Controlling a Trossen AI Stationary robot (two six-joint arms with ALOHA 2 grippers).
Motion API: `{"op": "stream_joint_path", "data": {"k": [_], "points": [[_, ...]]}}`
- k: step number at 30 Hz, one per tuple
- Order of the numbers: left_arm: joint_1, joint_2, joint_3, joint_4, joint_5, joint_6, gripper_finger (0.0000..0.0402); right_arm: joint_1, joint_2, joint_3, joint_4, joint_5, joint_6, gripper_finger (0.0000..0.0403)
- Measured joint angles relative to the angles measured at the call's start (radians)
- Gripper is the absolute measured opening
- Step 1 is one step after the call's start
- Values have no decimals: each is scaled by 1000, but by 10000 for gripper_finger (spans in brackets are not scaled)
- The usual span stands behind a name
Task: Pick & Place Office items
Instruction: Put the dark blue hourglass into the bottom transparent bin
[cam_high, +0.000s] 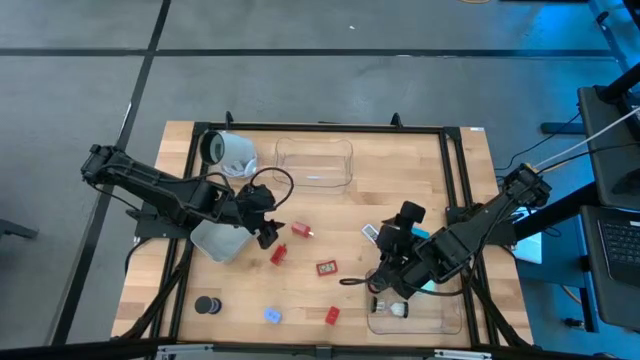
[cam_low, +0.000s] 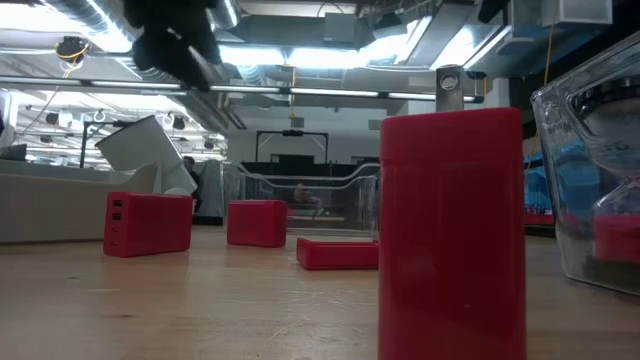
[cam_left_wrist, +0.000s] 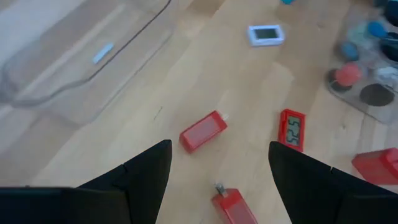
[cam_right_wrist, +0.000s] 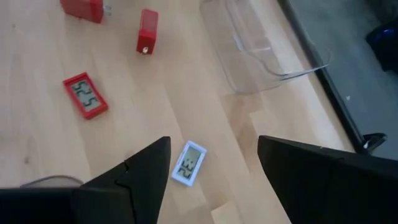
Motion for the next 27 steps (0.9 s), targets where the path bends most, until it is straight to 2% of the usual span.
{"op": "stream_joint_path", "data": {"k": [3,7,10,14,18,22,27], "points": [[-12,0,0,-78,52,-109,265,0,0,0,0,7,1,245],[-44,0,0,-190,238,-253,265,1,0,0,0,7,24,245],[-86,0,0,-225,351,-345,265,2,0,0,0,7,26,245],[-174,0,0,-240,437,-453,265,2,0,0,0,32,26,245],[-289,0,0,-279,457,-649,265,2,1,0,0,41,25,245],[-394,1,0,-327,415,-890,265,2,1,0,0,41,7,245],[-511,1,0,-328,415,-1081,265,0,1,0,1,41,7,245]]}}
